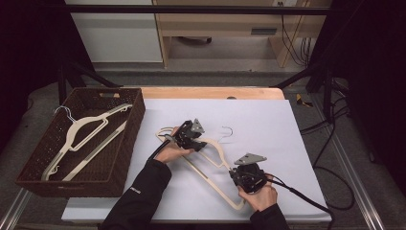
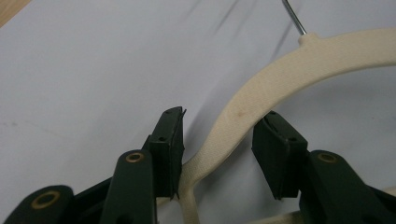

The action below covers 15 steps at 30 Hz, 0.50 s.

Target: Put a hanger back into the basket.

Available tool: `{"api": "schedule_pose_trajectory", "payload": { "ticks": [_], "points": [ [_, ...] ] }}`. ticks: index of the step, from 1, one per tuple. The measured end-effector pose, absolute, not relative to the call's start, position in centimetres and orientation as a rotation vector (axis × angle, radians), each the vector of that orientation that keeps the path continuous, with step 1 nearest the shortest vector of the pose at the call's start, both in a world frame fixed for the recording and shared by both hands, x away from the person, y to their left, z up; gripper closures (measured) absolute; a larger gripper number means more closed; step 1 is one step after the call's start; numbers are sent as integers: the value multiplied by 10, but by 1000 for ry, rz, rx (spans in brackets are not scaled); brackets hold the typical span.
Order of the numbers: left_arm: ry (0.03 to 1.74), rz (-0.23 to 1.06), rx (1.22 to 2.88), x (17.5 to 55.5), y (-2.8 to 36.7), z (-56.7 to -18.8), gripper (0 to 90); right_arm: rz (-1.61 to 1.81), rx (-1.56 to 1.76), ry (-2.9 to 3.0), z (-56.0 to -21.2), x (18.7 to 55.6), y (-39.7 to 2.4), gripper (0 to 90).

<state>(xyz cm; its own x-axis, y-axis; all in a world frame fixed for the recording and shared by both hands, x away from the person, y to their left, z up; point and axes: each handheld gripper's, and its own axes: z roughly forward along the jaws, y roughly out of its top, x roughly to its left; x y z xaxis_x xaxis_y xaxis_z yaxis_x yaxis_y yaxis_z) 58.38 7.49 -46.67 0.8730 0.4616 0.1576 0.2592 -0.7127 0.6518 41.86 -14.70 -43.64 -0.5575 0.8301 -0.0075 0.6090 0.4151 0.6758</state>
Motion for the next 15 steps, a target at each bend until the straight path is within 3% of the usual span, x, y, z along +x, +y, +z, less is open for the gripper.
{"api": "schedule_pose_trajectory", "payload": {
  "ticks": [5,15],
  "points": [
    [506,407,2396,583,72,-468,543,909,1225,2338,-436,419,-147,796],
    [406,530,2415,569,81,-449,638,895,1209,2351,-438,421,-149,796]
  ]
}}
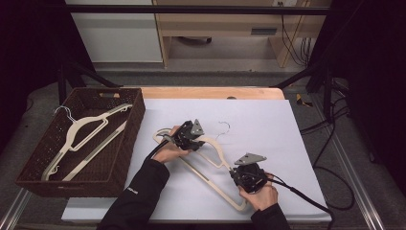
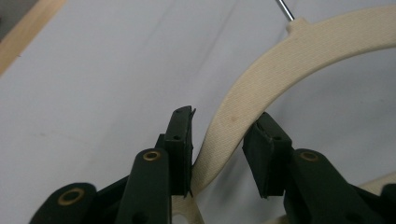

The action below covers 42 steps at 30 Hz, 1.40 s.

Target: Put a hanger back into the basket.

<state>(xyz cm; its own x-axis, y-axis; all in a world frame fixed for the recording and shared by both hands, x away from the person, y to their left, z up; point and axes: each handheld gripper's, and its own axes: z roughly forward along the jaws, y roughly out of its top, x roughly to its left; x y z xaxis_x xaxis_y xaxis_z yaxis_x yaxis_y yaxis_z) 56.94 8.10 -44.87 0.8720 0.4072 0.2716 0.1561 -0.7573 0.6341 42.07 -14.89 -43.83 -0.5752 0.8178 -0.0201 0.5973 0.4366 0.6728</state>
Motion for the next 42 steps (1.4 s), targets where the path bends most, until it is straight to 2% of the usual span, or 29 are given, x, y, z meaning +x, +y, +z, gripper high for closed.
{"api": "schedule_pose_trajectory", "payload": {
  "ticks": [8,15,18,25,28,31,37,40,42],
  "points": [
    [334,621,2449,545,94,-435,702,944,1227,2337,-434,422,-155,773],
    [322,669,2429,518,107,-429,748,1065,1215,2335,-431,427,-157,612],
    [324,682,2423,507,111,-426,752,1173,1231,2330,-427,431,-155,501],
    [353,703,2425,485,118,-421,755,1338,1164,2321,-417,453,-143,401],
    [372,705,2422,478,120,-421,755,1371,1141,2351,-415,460,-131,420],
    [387,701,2418,474,122,-420,755,1331,1121,2420,-418,467,-119,493],
    [404,648,2414,469,126,-419,755,1332,1044,2552,-427,473,-108,781],
    [435,583,2378,468,129,-417,745,1361,1002,2606,-425,473,-109,805],
    [411,536,2373,468,134,-411,704,1389,959,2632,-421,470,-111,822]
  ]
}}
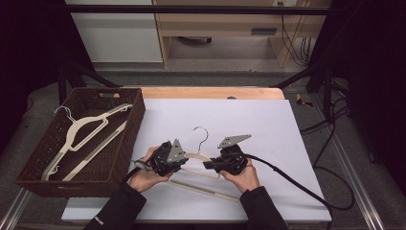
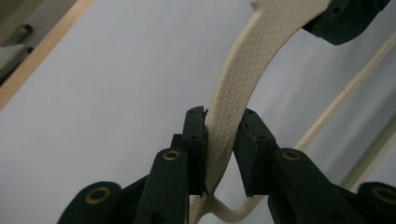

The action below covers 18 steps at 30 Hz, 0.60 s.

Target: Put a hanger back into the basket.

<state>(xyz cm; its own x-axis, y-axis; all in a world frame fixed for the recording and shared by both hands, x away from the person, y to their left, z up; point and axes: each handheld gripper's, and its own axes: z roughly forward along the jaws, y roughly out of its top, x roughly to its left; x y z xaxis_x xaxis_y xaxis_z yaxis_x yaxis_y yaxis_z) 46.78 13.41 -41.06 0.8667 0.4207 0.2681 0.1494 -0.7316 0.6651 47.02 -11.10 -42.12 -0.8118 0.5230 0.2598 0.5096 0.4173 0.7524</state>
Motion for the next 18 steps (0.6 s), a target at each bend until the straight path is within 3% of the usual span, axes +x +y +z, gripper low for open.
{"api": "schedule_pose_trajectory", "payload": {
  "ticks": [4,9,18],
  "points": [
    [419,494,2298,465,140,-400,596,1481,854,2646,-411,462,-113,865],
    [361,454,2246,459,143,-384,577,1485,764,2636,-398,453,-114,868],
    [328,417,2302,455,142,-368,677,1478,671,2645,-386,447,-113,866]
  ]
}}
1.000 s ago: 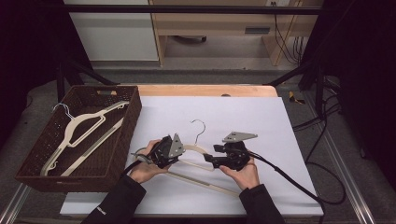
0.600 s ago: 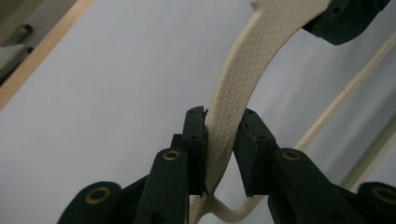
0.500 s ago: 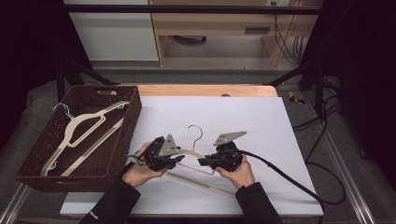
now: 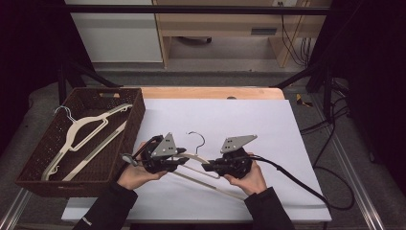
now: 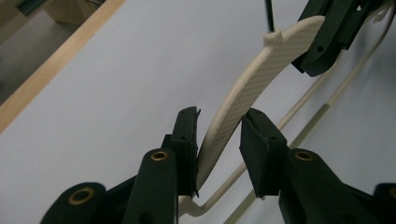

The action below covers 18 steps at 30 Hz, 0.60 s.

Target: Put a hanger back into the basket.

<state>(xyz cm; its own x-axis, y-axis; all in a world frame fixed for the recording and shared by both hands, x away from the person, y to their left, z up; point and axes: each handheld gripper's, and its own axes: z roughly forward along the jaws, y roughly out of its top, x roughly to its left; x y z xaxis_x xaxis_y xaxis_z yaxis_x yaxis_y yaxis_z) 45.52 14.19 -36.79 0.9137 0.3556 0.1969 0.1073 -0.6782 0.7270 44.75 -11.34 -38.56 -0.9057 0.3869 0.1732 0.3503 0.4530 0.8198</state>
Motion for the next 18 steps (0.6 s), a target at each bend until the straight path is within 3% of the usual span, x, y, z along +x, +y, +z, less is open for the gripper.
{"api": "schedule_pose_trajectory", "payload": {
  "ticks": [11,18],
  "points": [
    [307,382,2345,454,139,-369,728,1486,561,2641,-382,444,-112,854],
    [331,326,2321,445,138,-361,814,1454,644,2481,-378,447,-115,677]
  ]
}}
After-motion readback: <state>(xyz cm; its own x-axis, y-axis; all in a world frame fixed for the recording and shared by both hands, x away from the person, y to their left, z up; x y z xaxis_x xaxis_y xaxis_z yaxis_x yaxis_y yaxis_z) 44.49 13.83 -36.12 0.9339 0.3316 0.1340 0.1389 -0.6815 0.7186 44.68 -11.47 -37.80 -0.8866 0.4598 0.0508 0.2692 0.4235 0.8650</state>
